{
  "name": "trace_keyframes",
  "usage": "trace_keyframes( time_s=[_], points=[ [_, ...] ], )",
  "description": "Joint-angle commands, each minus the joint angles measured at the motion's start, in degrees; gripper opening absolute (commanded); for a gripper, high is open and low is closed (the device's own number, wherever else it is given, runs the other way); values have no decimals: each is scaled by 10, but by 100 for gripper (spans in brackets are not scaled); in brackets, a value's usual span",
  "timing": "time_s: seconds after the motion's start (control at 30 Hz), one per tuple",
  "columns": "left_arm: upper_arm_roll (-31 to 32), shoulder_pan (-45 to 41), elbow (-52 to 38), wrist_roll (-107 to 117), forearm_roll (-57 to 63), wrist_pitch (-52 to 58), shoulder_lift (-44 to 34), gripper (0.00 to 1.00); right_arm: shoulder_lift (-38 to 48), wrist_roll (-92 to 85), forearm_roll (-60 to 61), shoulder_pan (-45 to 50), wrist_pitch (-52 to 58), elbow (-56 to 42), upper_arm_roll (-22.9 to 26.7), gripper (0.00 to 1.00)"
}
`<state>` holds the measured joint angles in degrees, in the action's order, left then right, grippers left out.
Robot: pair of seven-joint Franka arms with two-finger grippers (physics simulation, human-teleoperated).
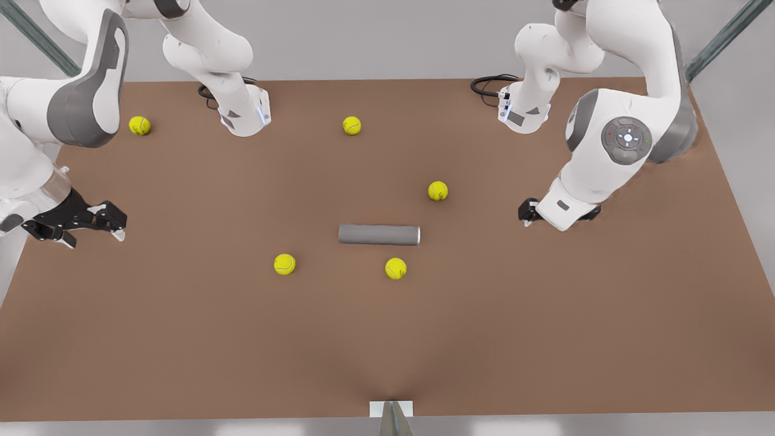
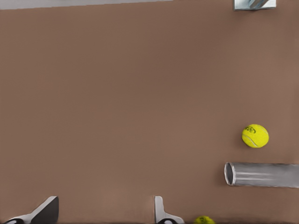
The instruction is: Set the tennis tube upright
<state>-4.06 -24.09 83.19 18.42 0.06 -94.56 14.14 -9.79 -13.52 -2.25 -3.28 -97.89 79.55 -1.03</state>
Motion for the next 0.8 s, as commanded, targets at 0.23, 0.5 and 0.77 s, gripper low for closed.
trace_keyframes(
  time_s=[0.23,0.5,0.77],
  points=[
    [1,-149,-97,1203,-66,-209,208,100,-8,137,14,0,74,-28,23,100],
    [0,-224,-96,1439,-69,-256,251,100,-9,137,13,-3,53,-33,25,100],
    [-3,-263,-90,1521,-20,-301,302,100,-9,137,13,-5,53,-33,25,100]
  ],
)
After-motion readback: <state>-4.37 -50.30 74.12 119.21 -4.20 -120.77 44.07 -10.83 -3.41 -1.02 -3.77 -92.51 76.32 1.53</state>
